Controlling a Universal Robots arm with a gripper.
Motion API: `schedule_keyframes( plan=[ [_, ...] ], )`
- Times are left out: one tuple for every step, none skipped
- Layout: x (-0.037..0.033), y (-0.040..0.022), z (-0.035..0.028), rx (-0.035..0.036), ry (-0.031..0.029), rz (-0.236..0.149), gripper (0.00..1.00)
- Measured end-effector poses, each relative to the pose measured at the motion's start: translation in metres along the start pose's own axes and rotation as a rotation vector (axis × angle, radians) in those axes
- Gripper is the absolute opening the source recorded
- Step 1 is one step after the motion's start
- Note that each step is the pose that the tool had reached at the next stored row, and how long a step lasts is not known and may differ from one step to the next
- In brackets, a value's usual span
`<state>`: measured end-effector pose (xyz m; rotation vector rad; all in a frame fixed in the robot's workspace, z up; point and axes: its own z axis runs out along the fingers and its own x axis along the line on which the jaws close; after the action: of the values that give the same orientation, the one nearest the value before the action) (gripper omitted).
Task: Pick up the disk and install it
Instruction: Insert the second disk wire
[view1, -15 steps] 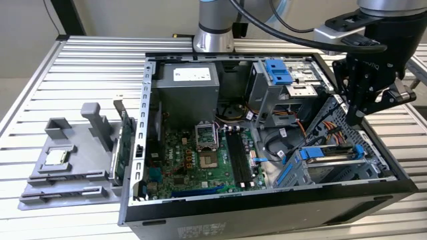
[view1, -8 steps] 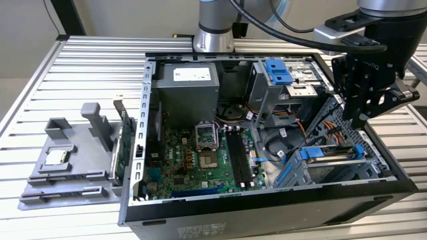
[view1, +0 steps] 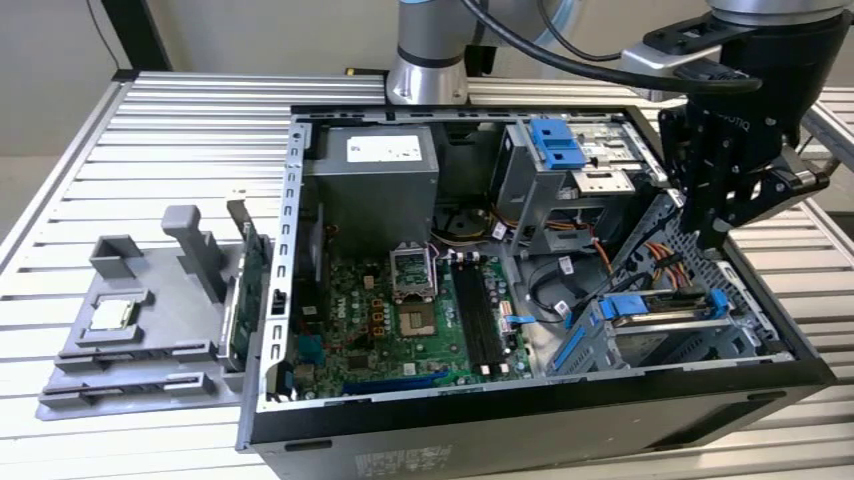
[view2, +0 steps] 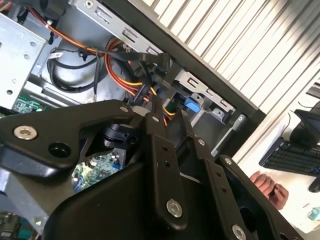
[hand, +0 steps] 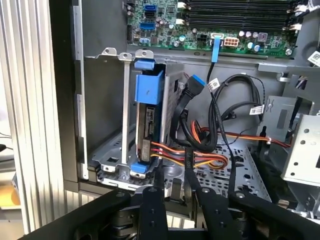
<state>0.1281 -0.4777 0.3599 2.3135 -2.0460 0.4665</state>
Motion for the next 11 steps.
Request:
schedule_keyframes(
  plan=[
    [-0.0006,-0.0004,-0.0001,-0.0018,0.0072,-0.002,1.0],
    [-0.0007,-0.001,0.0,-0.0056,0.0161,-0.004,1.0],
    [-0.0007,-0.0015,0.0002,-0.0118,0.0263,-0.007,1.0],
    [-0.0006,-0.002,0.0003,-0.02,0.0388,-0.012,1.0],
    [-0.0007,-0.0026,0.0004,-0.0288,0.0514,-0.016,1.0],
    [-0.0013,-0.0035,0.0003,-0.037,0.0624,-0.02,1.0],
    [-0.0019,-0.004,0.0002,-0.0412,0.0668,-0.023,1.0],
    [-0.0024,-0.0044,0.0002,-0.0475,0.0698,-0.025,1.0],
    [-0.0029,-0.0046,0.0002,-0.0553,0.0726,-0.028,1.0],
    [-0.0033,-0.0049,0.0001,-0.0593,0.0743,-0.029,1.0],
    [-0.0033,-0.0048,0.0001,-0.0594,0.0743,-0.029,1.0]
  ],
)
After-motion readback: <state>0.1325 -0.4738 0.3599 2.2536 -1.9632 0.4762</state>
